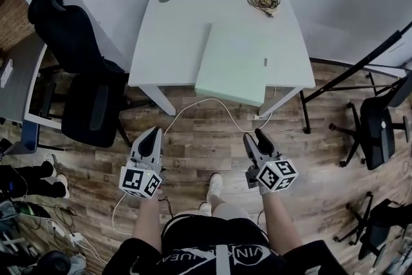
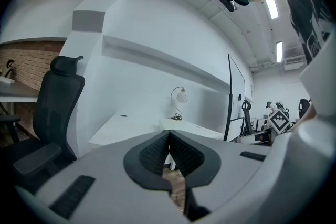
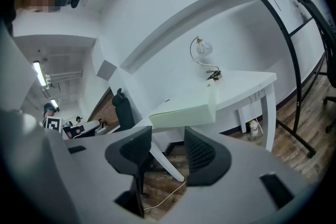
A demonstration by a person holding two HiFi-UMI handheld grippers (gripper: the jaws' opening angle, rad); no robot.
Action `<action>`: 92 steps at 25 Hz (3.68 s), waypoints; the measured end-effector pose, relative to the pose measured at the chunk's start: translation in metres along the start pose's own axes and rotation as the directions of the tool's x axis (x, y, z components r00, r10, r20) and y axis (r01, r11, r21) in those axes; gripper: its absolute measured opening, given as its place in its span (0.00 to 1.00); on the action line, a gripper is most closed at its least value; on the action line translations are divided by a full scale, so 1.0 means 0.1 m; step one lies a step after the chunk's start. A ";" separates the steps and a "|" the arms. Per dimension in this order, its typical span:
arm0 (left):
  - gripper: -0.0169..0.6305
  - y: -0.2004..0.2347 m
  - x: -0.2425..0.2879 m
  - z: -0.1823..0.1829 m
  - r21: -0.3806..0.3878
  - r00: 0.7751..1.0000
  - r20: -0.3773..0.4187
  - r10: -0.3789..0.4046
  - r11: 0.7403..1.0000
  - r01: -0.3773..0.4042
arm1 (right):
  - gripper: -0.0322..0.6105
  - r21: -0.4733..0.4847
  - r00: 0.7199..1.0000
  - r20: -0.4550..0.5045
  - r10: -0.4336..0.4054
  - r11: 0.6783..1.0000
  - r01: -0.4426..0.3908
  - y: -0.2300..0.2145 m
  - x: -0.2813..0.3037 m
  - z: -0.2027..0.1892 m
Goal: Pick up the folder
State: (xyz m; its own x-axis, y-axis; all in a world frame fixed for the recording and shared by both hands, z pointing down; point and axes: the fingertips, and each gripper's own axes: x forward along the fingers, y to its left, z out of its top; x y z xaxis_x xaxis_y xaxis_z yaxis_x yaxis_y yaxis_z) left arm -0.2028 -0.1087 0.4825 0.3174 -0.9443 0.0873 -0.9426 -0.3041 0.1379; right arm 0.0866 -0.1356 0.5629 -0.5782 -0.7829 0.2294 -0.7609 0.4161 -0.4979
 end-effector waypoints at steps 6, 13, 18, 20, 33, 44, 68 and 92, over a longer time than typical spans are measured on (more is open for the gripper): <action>0.05 0.05 0.15 -0.04 0.003 1.000 0.004 0.018 1.000 -0.018 | 0.35 0.033 1.000 -0.017 0.021 0.999 -0.021 -0.09 0.17 -0.06; 0.05 0.05 0.28 -0.07 -0.011 1.000 -0.008 0.016 1.000 -0.016 | 0.35 0.074 1.000 -0.011 0.027 0.997 -0.026 -0.11 0.29 -0.07; 0.05 0.02 0.39 -0.11 -0.007 1.000 -0.022 -0.009 1.000 0.009 | 0.35 0.121 1.000 0.010 0.020 0.992 -0.021 -0.14 0.36 -0.05; 0.05 0.03 0.44 -0.12 -0.008 1.000 -0.024 -0.017 1.000 0.017 | 0.36 0.147 1.000 0.019 0.009 0.989 -0.012 -0.16 0.39 -0.06; 0.05 0.26 0.93 -0.01 -0.009 0.998 -0.020 -0.060 0.998 0.060 | 0.42 0.350 0.997 0.072 -0.027 0.937 0.001 -0.26 0.79 0.04; 0.05 0.31 1.22 -0.18 -0.030 0.995 -0.050 -0.087 0.996 0.086 | 0.55 0.576 0.977 0.209 0.049 0.801 -0.163 -0.27 1.13 0.16; 0.05 0.38 1.57 -0.50 -0.053 0.988 -0.101 -0.116 0.992 0.111 | 0.60 0.742 0.948 0.312 -0.061 0.639 -0.203 -0.68 1.64 0.18; 0.05 0.34 1.68 -0.71 -0.069 0.984 -0.131 -0.124 0.991 0.116 | 0.57 0.769 0.924 0.373 -0.089 0.587 -0.254 -0.75 1.88 0.30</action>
State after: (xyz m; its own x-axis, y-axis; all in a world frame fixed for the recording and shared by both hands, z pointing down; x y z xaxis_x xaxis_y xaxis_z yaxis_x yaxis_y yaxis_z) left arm -0.1740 -0.2691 0.5719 0.4425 -0.8746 0.1981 -0.8902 -0.4018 0.2148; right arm 0.0435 -0.3279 0.6184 -0.3569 -0.9325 -0.0559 -0.0734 0.0877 -0.9934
